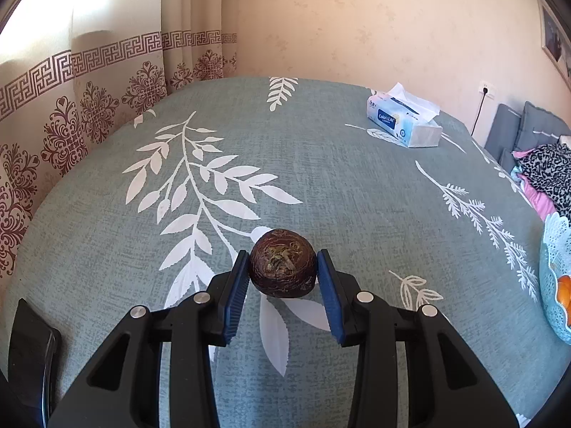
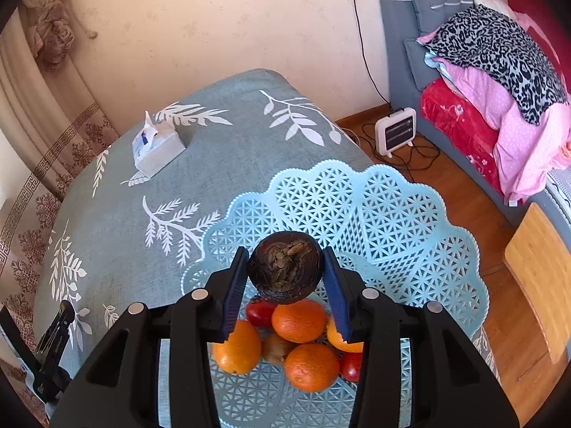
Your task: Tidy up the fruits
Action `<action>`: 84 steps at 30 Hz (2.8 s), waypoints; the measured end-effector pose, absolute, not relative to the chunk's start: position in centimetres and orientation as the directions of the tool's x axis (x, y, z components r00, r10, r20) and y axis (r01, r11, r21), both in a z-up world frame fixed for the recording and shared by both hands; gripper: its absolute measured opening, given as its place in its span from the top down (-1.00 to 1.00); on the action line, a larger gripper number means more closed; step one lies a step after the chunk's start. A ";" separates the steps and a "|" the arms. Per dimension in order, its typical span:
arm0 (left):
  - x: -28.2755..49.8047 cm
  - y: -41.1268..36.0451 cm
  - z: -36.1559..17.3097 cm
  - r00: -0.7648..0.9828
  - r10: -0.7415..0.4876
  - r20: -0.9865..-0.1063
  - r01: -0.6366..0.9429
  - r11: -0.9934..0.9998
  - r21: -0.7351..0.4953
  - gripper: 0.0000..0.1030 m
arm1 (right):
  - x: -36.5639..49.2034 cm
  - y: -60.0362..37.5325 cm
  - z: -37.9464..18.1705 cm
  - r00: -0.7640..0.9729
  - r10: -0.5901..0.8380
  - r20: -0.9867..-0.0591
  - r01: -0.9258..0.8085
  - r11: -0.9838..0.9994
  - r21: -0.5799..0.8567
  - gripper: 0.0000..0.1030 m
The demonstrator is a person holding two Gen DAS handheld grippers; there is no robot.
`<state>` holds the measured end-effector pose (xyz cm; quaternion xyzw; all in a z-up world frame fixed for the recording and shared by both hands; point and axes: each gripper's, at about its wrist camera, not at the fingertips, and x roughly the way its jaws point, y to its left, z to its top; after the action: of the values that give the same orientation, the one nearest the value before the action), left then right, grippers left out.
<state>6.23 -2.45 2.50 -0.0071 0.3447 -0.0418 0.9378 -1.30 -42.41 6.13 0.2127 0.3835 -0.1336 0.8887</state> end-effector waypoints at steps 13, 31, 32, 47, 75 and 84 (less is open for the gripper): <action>6.3 -2.4 2.3 0.755 -0.085 -0.650 0.078 0.996 -0.039 0.25 | -1.1 -44.7 4.0 0.622 -0.043 -0.782 0.472 0.817 0.331 0.16; 6.5 -3.5 2.6 0.737 -0.100 -0.669 0.111 0.994 -0.026 0.25 | -5.3 -43.5 7.4 0.730 -0.157 -0.665 0.433 0.859 0.273 0.03; 6.4 -3.8 2.8 0.737 -0.105 -0.667 0.121 0.992 -0.023 0.25 | -5.7 -43.3 7.7 0.738 -0.176 -0.651 0.434 0.864 0.257 0.03; 4.2 -12.9 5.8 0.702 -0.283 -0.654 0.367 0.930 -0.009 0.25 | -9.8 -43.9 8.1 0.799 -0.263 -0.541 0.429 0.880 0.205 0.03; 1.7 -30.8 5.5 0.485 -0.534 -0.692 0.716 0.698 -0.037 0.20 | -13.1 -46.7 6.3 0.826 -0.244 -0.508 0.429 0.856 0.288 -0.02; 1.4 -29.4 6.1 0.520 -0.532 -0.669 0.701 0.713 -0.022 -0.22 | -13.1 -46.1 6.3 0.827 -0.238 -0.509 0.423 0.860 0.285 -0.15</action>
<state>1.43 -29.39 6.12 0.1262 0.3353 -0.3574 0.8625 -13.06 -46.10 6.31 0.1968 0.2349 -0.1767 0.9353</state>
